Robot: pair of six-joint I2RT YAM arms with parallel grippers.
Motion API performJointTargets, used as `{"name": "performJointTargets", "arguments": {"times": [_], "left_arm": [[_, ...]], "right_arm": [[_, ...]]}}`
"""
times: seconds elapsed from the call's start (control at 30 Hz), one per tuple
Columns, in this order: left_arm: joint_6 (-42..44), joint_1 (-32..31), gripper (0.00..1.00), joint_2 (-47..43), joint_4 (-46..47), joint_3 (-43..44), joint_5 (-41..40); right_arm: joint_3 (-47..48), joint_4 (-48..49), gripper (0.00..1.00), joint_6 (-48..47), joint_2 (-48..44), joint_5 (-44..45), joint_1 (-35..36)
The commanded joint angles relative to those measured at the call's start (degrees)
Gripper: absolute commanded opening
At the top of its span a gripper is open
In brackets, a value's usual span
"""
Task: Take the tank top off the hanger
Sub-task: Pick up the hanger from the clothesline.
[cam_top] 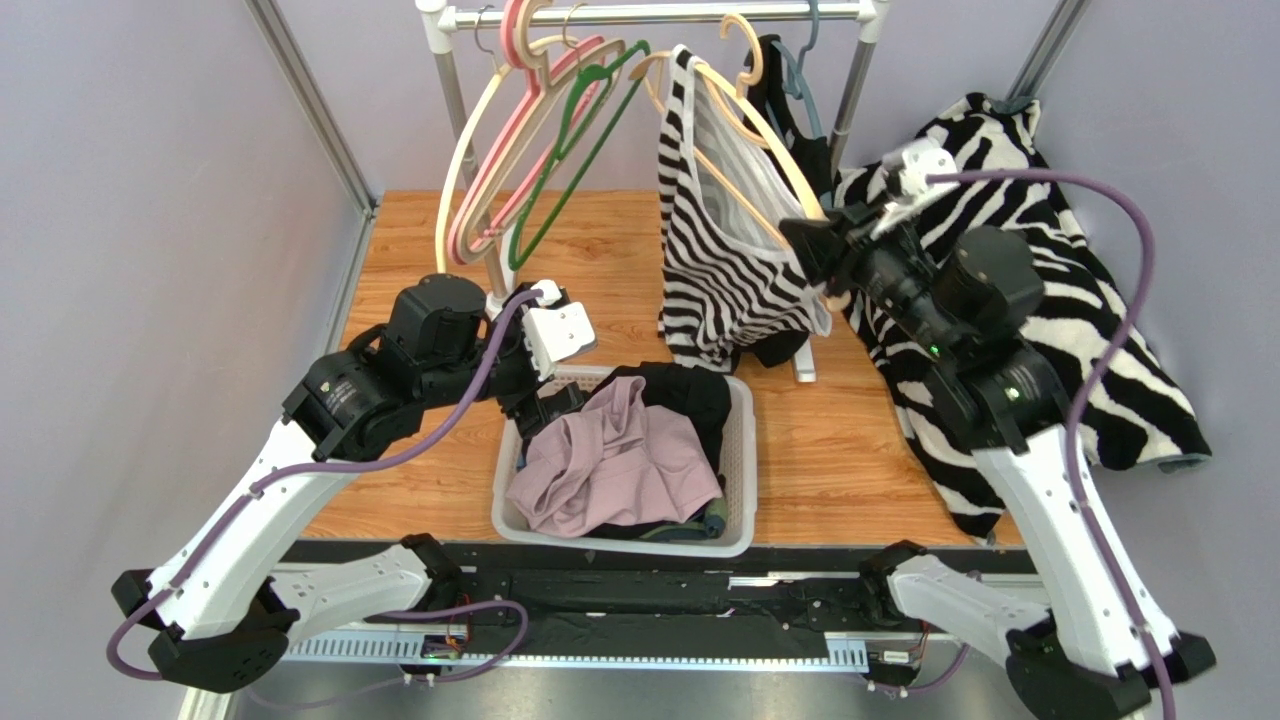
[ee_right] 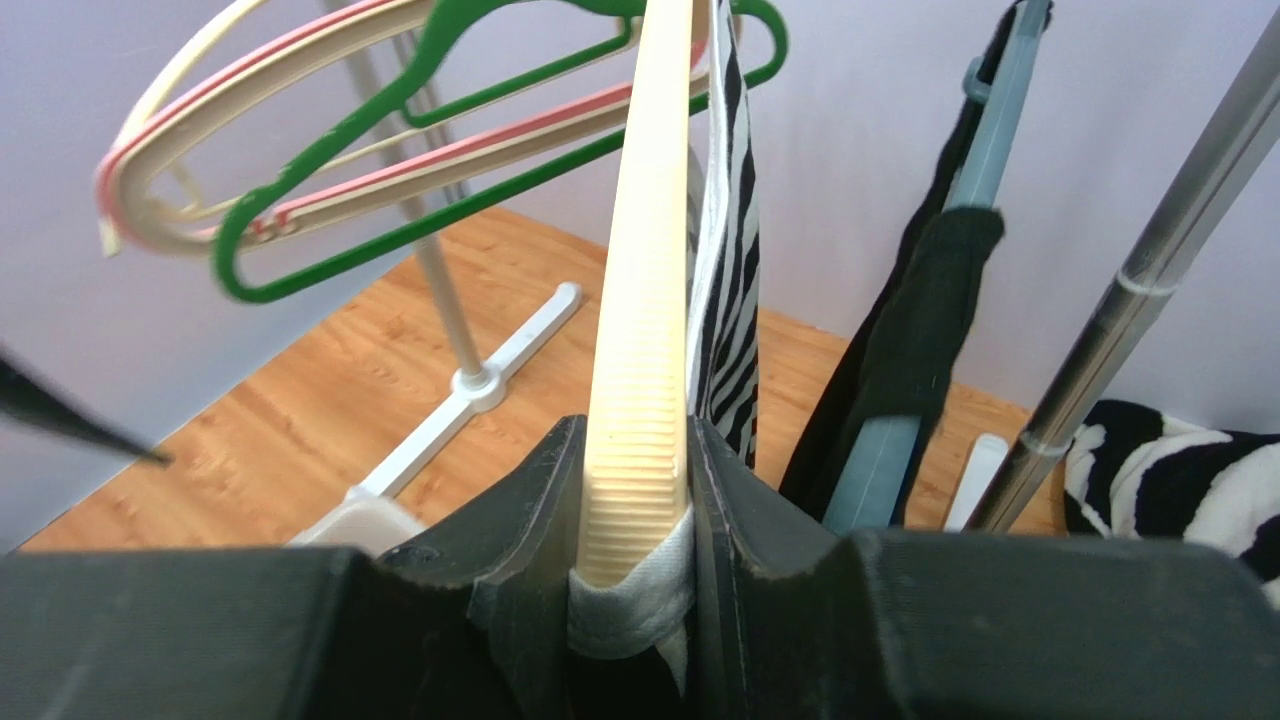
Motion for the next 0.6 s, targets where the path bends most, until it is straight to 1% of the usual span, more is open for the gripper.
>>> {"name": "performJointTargets", "arguments": {"times": [0.0,0.07,0.1,0.2,0.23,0.4,0.57], "left_arm": [[-0.53,0.27,0.91,-0.28,1.2,1.4,0.03],[-0.44,0.35,0.91,-0.1,1.11,1.58,-0.41],[-0.53,0.35,0.91,-0.02,1.2,1.58,-0.41],[-1.14,0.7,0.91,-0.1,1.11,1.66,0.46],[-1.32,0.79,0.91,-0.1,1.11,1.67,0.64],[-1.59,1.58,0.91,-0.72,1.2,1.75,1.7],[-1.41,2.11,0.91,-1.94,1.37,0.35,2.4]], "right_arm": [[0.98,-6.13,0.0,-0.28,-8.92,-6.75,0.41],[2.99,-7.97,0.0,-0.28,-11.64,-8.86,0.41],[6.66,-8.76,0.0,-0.02,-13.04,-11.39,0.41],[11.25,-8.69,0.0,0.77,-13.32,-13.17,0.4],[14.23,-8.16,0.0,1.12,-13.23,-14.4,0.41],[22.59,-3.25,0.0,5.25,-11.04,-18.18,0.41],[27.08,0.28,0.0,7.98,-8.5,-20.65,0.41]]}}
